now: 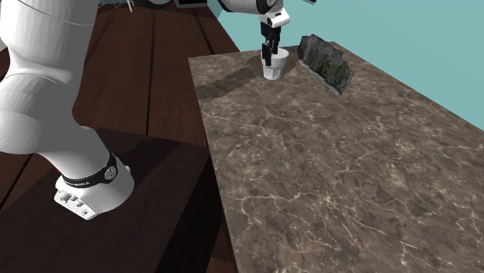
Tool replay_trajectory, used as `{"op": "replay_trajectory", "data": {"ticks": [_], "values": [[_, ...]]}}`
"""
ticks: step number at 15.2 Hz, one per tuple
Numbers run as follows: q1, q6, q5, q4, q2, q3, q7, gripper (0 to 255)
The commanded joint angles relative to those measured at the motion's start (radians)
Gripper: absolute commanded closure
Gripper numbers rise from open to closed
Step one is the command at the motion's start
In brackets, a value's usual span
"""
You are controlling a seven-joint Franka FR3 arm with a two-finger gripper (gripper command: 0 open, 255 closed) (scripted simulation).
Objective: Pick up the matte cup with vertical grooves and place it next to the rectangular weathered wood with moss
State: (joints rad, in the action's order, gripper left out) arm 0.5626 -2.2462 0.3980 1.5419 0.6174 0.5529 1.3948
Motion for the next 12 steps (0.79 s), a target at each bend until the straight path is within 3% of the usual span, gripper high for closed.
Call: {"op": "replay_trajectory", "data": {"ticks": [1,5,12], "values": [[0.0,0.0,0.0,0.0,0.0,0.0,0.0,0],[-0.027,0.076,-0.044,-0.003,-0.079,0.032,-0.024,0],[-0.027,0.076,-0.044,-0.003,-0.079,0.032,-0.024,0]]}}
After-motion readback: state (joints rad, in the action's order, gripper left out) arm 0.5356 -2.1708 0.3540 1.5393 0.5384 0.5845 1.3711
